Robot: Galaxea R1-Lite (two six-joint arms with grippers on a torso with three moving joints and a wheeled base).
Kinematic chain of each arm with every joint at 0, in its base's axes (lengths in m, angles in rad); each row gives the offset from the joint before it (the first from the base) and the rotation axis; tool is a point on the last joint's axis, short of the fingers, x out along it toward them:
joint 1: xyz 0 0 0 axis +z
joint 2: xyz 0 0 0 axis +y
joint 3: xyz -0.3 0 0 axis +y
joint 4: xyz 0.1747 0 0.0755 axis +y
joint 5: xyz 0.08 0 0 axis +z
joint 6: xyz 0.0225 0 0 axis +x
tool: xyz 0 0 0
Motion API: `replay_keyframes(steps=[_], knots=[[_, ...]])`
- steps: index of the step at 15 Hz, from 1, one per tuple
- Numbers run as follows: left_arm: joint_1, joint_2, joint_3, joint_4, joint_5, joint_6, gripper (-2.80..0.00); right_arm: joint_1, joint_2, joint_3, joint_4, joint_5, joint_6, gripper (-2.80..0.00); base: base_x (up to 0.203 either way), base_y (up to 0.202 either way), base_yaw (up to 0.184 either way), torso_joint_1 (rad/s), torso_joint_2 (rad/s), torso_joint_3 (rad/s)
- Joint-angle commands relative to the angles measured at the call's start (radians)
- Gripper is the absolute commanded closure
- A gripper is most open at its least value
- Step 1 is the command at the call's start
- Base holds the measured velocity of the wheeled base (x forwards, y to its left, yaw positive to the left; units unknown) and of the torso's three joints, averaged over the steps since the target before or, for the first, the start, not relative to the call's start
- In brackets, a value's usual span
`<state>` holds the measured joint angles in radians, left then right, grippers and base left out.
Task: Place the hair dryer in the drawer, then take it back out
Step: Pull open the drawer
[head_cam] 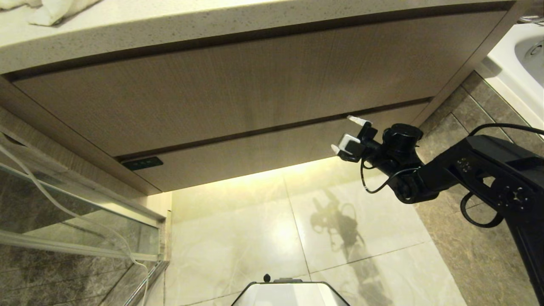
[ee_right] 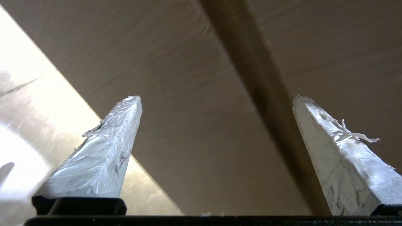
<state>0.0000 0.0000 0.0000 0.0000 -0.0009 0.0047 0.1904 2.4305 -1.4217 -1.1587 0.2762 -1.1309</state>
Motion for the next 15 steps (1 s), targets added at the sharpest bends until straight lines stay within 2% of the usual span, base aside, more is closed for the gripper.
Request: replay_keyframes(steps=[1,5,12,15], knots=[[0.000,0.000,0.000,0.000,-0.001,0.000,0.00,0.001,0.027,-0.039,0.001,0.006,-0.006,-2.80,0.000,0.000,0.000,0.000,0.00,0.000],[0.000,0.000,0.000,0.000,0.000,0.000,0.00,0.007,0.066,-0.080,0.029,0.004,0.022,-2.80,0.000,0.000,0.000,0.000,0.00,0.000],[0.000,0.000,0.002,0.000,0.001,0.000,0.00,0.017,0.133,-0.241,0.085,0.004,0.025,-2.80,0.000,0.000,0.000,0.000,0.00,0.000],[0.000,0.000,0.002,0.000,0.000,0.000,0.00,0.018,0.147,-0.257,0.088,0.004,0.025,-2.80,0.000,0.000,0.000,0.000,0.00,0.000]])
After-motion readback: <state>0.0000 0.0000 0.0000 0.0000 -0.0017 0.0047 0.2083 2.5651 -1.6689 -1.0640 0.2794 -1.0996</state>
